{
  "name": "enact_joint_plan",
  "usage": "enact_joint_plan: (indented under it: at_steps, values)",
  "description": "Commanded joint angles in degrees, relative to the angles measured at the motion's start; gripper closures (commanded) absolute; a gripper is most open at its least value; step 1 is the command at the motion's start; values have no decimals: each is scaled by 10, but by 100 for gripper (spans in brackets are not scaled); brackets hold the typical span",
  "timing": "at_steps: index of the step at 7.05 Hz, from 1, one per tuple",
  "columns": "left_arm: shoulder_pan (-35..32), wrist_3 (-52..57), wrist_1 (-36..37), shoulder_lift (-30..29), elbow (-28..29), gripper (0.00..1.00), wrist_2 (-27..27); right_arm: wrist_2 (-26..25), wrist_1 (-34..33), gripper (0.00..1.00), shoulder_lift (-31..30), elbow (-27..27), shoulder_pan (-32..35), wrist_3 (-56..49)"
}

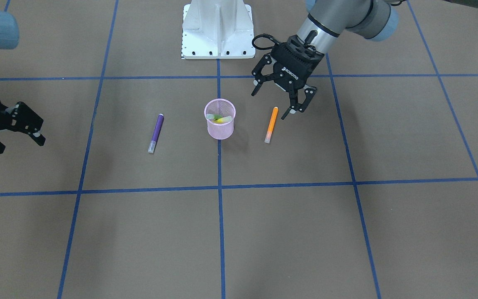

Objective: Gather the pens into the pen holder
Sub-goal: 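Withdraw the left arm while the right arm reaches toward the purple marker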

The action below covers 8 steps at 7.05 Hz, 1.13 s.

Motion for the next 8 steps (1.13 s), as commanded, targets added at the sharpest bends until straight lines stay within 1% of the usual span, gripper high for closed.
enact_joint_plan:
  at_steps: [1, 2, 4, 5, 6, 7, 8]
  values:
    - [-80, 3, 115, 6, -12, 0, -109, -69, -1, 0, -1, 22, -80, 82]
    - [-82, 3, 114, 13, -11, 0, -108, -93, -3, 0, 1, 32, -116, 114]
    - [-83, 3, 114, 14, -16, 0, -106, -158, -11, 0, 19, 23, -190, 162]
    - [-82, 3, 114, 16, -20, 0, -105, -174, -55, 0, 56, 9, -207, 195]
    - [-83, 2, 114, 17, -30, 0, -105, -199, -93, 0, 104, -18, -233, 231]
    - [-82, 2, 114, 16, -32, 0, -105, -204, -93, 1, 123, -39, -250, 268]
    - [-82, 2, 114, 16, -32, 0, -105, -209, -93, 1, 125, -43, -268, 308]
